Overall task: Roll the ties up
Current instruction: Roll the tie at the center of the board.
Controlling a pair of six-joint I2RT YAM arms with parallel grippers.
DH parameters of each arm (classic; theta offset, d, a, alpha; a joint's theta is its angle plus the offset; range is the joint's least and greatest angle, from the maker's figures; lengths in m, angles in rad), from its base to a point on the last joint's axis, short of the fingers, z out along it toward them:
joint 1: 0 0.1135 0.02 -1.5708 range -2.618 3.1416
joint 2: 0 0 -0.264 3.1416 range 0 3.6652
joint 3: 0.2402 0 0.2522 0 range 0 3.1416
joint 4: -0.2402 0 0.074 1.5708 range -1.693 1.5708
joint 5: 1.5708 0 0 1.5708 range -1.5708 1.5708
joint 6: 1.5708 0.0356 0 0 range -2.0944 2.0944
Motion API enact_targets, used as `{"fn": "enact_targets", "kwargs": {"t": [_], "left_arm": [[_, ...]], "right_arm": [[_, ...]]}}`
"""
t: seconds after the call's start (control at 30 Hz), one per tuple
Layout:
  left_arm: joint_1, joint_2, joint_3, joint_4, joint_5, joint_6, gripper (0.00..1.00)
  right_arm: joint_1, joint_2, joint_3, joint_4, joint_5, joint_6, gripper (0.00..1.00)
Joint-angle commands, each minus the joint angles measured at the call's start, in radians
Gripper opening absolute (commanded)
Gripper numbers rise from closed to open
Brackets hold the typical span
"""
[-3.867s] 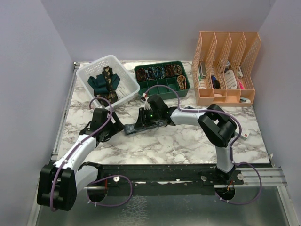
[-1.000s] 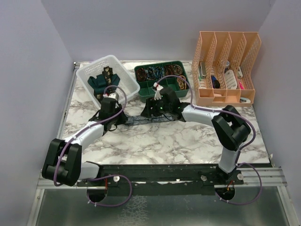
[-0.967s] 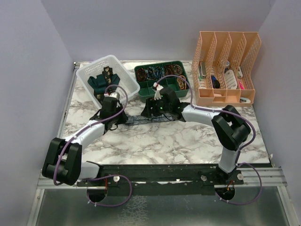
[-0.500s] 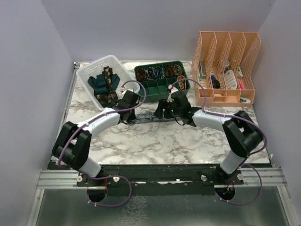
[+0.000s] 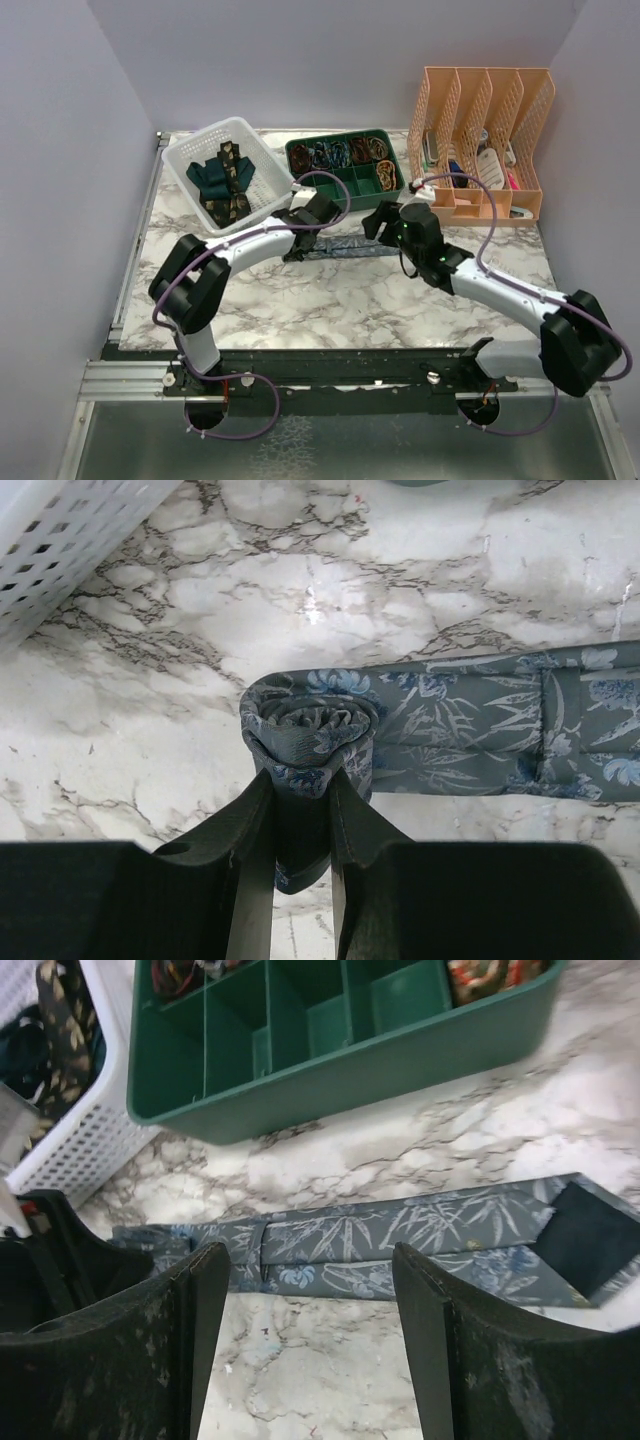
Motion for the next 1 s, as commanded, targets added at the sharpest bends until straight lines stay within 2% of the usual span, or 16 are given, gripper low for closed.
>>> {"fn": "enact_targets", "kwargs": {"t": [0.0,0.07,0.17,0.3,0.4,0.63,0.8,0.83,0.97], "left_arm": [[-0.042,0.093,0.086,-0.08,-0.055,-0.068,0.1],[-0.063,0.131,0.126,-0.094,-0.061,-0.08,0.13],[-0.091,0.18,0.191,-0.11,-0.062,-0.097,0.23],[-0.107,0.232,0.242,-0.118,-0.029,-0.111,0.48],[-0.114,0.254,0.273,-0.118,0.0,-0.121,0.58],[-0.12,0.25,0.345,-0.101,0.094,-0.135,0.65],[-0.12,0.202,0.371,-0.091,0.102,-0.126,0.83],[-0.119,0.192,0.372,-0.089,0.101,-0.126,0.85],[-0.115,0.14,0.357,-0.074,0.108,-0.128,0.93]], "right_arm": [[-0.006,-0.123,-0.076,-0.009,0.179,0.052,0.72],[-0.006,-0.176,-0.116,0.005,0.217,0.061,0.76],[-0.006,-0.244,-0.157,0.022,0.253,0.064,0.8],[-0.006,-0.279,-0.167,0.016,0.257,0.052,0.81],[-0.006,-0.275,-0.156,-0.011,0.255,0.047,0.81],[-0.01,-0.278,-0.175,0.005,0.229,0.046,0.86],[-0.054,-0.249,-0.18,0.023,0.127,0.039,0.88],[-0.076,-0.239,-0.182,0.036,0.085,0.034,0.91],[-0.182,-0.185,-0.185,0.105,-0.144,-0.01,0.94]]}}
